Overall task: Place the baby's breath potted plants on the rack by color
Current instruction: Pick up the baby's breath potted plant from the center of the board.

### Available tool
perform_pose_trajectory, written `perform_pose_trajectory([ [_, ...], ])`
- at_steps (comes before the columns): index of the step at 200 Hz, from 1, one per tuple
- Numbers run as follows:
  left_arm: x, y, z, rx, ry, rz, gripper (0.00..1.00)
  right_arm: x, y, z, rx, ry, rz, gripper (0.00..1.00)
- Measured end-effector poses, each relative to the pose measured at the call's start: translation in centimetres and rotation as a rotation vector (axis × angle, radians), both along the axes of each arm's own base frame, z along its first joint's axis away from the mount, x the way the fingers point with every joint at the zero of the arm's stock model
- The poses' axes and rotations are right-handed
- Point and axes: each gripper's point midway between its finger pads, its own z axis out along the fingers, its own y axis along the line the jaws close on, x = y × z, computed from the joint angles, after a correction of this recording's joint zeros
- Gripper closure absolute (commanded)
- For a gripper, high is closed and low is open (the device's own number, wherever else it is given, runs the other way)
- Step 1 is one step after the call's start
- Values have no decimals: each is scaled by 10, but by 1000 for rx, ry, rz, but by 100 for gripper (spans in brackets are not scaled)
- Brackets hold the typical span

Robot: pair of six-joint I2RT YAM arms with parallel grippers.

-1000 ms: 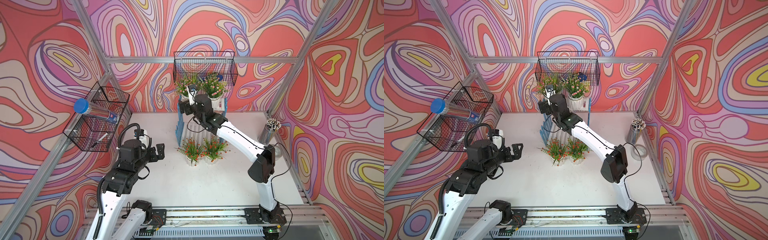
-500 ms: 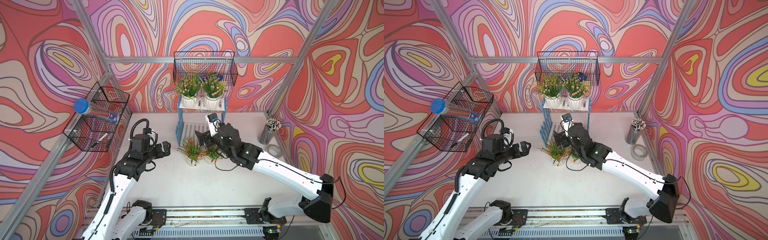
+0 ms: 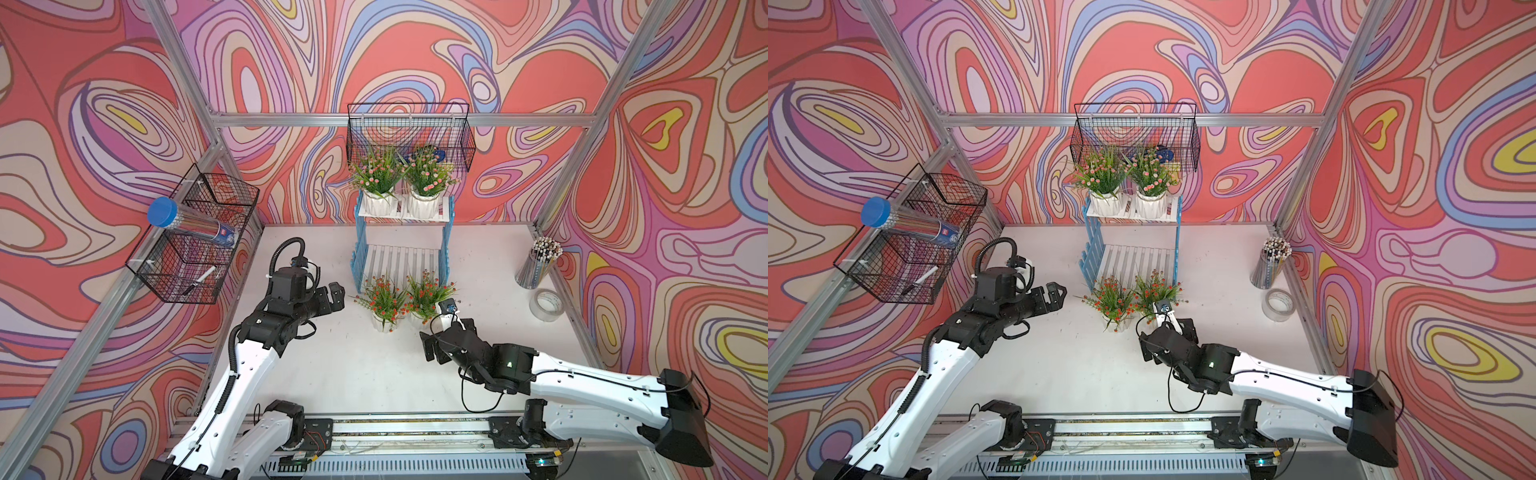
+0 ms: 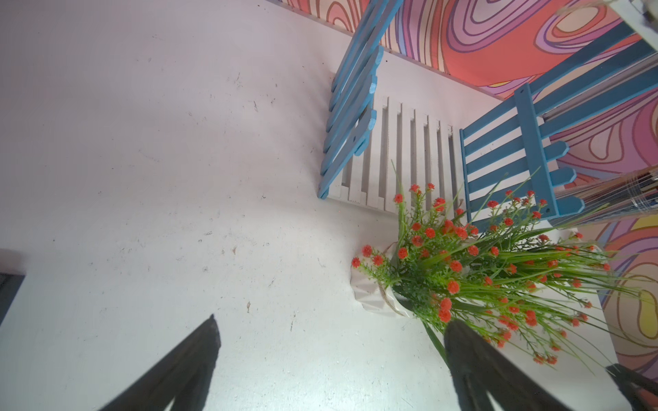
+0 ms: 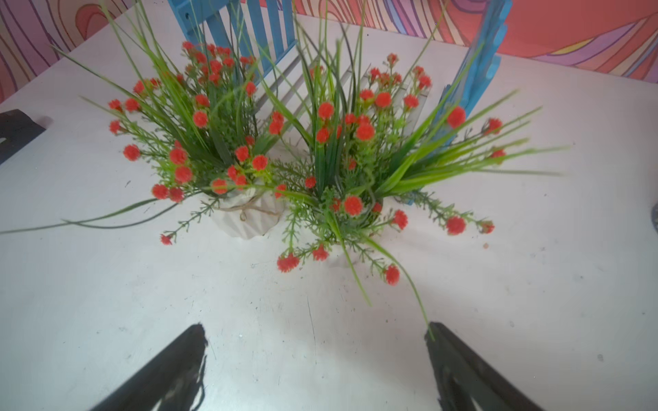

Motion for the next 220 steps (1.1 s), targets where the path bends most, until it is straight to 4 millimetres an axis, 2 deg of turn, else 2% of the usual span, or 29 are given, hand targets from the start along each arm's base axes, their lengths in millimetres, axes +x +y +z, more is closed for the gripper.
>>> perform_pose_trajectory([
  [30,3,-1,8,-4,-21,0,0,-2,-8,-46,-21,30,-34,2],
  [55,4,-1,11,-5,-26,-2,0,2,-7,-65,-39,13,-45,2],
  [86,6,-1,12,0,-27,-5,0,20,5,-63,10,-32,-57,2],
  [127,8,-2,16,-2,-35,-6,0,56,-4,-69,53,-66,-116,2],
  [179,8,1,19,15,-37,2,0,75,10,-75,77,-94,-50,2],
  [220,11,2,27,23,-53,4,0,92,8,-72,111,-126,-41,2],
])
